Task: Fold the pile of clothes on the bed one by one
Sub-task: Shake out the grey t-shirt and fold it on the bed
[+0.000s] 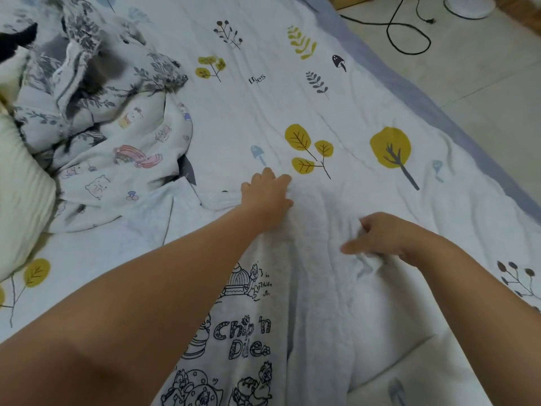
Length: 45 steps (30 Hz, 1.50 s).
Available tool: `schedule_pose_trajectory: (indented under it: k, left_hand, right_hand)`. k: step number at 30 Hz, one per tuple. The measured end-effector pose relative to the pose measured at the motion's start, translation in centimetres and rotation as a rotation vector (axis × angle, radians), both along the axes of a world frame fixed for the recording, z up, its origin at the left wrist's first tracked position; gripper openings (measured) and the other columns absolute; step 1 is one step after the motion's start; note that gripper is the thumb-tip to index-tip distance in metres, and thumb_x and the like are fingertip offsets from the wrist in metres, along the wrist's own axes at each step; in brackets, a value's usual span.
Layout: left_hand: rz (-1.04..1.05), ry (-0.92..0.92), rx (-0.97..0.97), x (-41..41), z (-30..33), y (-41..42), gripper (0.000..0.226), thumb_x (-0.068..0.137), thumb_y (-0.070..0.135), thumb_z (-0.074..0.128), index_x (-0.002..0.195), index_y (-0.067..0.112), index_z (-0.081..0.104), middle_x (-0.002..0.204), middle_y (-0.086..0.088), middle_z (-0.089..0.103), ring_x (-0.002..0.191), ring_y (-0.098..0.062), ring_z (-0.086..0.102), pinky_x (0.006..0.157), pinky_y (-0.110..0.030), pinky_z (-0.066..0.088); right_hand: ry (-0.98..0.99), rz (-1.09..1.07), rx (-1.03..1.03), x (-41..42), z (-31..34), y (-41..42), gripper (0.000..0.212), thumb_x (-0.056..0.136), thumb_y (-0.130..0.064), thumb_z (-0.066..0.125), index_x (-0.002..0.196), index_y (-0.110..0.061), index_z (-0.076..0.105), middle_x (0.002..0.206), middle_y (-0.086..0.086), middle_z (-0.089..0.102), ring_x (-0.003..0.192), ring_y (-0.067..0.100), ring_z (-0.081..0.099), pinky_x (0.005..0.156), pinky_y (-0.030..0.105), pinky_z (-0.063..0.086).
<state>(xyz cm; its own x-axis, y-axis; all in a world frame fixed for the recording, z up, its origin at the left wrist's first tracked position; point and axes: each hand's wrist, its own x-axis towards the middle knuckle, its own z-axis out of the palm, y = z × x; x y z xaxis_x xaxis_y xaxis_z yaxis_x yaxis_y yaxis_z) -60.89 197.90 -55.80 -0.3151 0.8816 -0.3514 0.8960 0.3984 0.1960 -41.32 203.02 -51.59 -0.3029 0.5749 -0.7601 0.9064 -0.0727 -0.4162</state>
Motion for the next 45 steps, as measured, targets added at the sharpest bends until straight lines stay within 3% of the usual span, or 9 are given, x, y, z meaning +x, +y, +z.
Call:
schedule_pose_trajectory:
  k: [7, 12, 17, 21, 25, 29, 34, 41, 45]
  left_hand:
    - [0.087, 0.157, 0.405, 0.7, 1.0, 0.6, 0.018, 0.094, 0.02, 0.045, 0.109, 0.014, 0.054, 0.104, -0.007, 0.058, 0.097, -0.029, 0.053, 0.075, -0.032, 0.024]
    - [-0.013, 0.239, 0.251, 3.2, -0.3, -0.5, 0.032, 0.091, 0.026, 0.051, 0.121, 0.016, 0.048, 0.122, -0.01, 0.044, 0.112, -0.029, 0.04, 0.091, -0.038, 0.029]
    - [-0.268, -0.026, 0.297, 6.7, 0.6, 0.5, 0.044, 0.093, 0.02, 0.047, 0.136, 0.018, 0.04, 0.142, -0.008, 0.033, 0.119, -0.029, 0.041, 0.09, -0.039, 0.035]
    - [-0.301, -0.224, 0.147, 9.4, 0.6, 1.8, 0.056, 0.096, 0.021, 0.043, 0.147, 0.023, 0.019, 0.149, -0.002, 0.027, 0.125, -0.028, 0.044, 0.094, -0.04, 0.04]
    - [-0.219, -0.216, 0.164, 10.3, 0.4, 3.0, 0.028, 0.095, 0.023, 0.046, 0.12, 0.014, 0.055, 0.118, -0.013, 0.048, 0.105, -0.033, 0.053, 0.078, -0.034, 0.039]
    - [0.022, -0.364, 0.387, 10.4, 0.7, 3.4, 0.018, 0.091, 0.019, 0.051, 0.1, 0.008, 0.063, 0.107, -0.008, 0.04, 0.085, -0.023, 0.05, 0.073, -0.026, 0.037]
    - [0.077, -0.396, 0.368, 9.3, 0.8, 3.2, 0.012, 0.088, 0.019, 0.058, 0.087, 0.011, 0.066, 0.098, -0.004, 0.033, 0.074, -0.016, 0.042, 0.068, -0.024, 0.033]
    - [0.408, -1.192, 0.161, 6.8, 3.1, 2.4, 0.019, 0.087, 0.0, 0.053, 0.07, 0.008, 0.058, 0.064, -0.005, 0.059, 0.062, -0.013, 0.059, 0.066, -0.022, 0.054]
    - [0.65, -1.466, 0.123, 4.6, 3.7, 1.2, 0.019, 0.09, 0.007, 0.047, 0.072, 0.008, 0.05, 0.049, 0.002, 0.052, 0.04, -0.008, 0.048, 0.039, -0.015, 0.043]
  right_hand:
    - [0.25, -0.388, 0.315, 3.2, 2.0, 0.7, 0.009, 0.078, -0.002, 0.064, 0.073, -0.007, 0.058, 0.067, 0.008, 0.055, 0.061, 0.024, 0.051, 0.05, 0.023, 0.04]
    - [-0.153, -0.168, 0.396, 4.9, -0.2, 0.0, 0.015, 0.081, -0.021, 0.064, 0.09, -0.01, 0.061, 0.095, 0.01, 0.063, 0.085, 0.027, 0.054, 0.064, 0.028, 0.036]
    - [-0.247, -0.084, 0.335, 6.6, -1.3, -0.8, 0.031, 0.08, -0.035, 0.066, 0.091, -0.008, 0.058, 0.103, 0.012, 0.061, 0.1, 0.028, 0.057, 0.071, 0.027, 0.036]
    - [0.127, -0.409, 0.297, 8.2, -0.6, -0.9, 0.019, 0.078, -0.021, 0.073, 0.079, -0.006, 0.061, 0.079, 0.007, 0.059, 0.073, 0.022, 0.057, 0.061, 0.024, 0.042]
    - [0.368, -0.711, 0.109, 9.8, 1.2, -0.5, 0.017, 0.077, -0.01, 0.074, 0.074, -0.009, 0.057, 0.066, 0.007, 0.057, 0.05, 0.013, 0.055, 0.043, 0.017, 0.045]
    - [0.219, -0.566, -0.056, 11.4, 1.1, -0.6, 0.024, 0.074, -0.01, 0.076, 0.092, 0.003, 0.067, 0.067, 0.013, 0.059, 0.057, 0.02, 0.052, 0.064, 0.03, 0.052]
    - [0.516, -0.814, 0.169, 10.5, 0.8, -2.3, 0.017, 0.086, -0.016, 0.061, 0.095, -0.001, 0.062, 0.1, 0.027, 0.066, 0.077, 0.03, 0.064, 0.083, 0.049, 0.053]
    - [0.479, -0.47, 0.747, 5.3, 3.6, -7.8, 0.025, 0.084, -0.017, 0.062, 0.068, -0.023, 0.043, 0.051, -0.005, 0.051, 0.045, 0.011, 0.043, 0.049, 0.025, 0.034]
    - [0.591, -0.16, 0.629, 0.8, 2.8, -12.1, 0.012, 0.083, -0.019, 0.063, 0.084, -0.027, 0.053, 0.051, -0.012, 0.044, 0.046, 0.002, 0.04, 0.05, 0.02, 0.038]
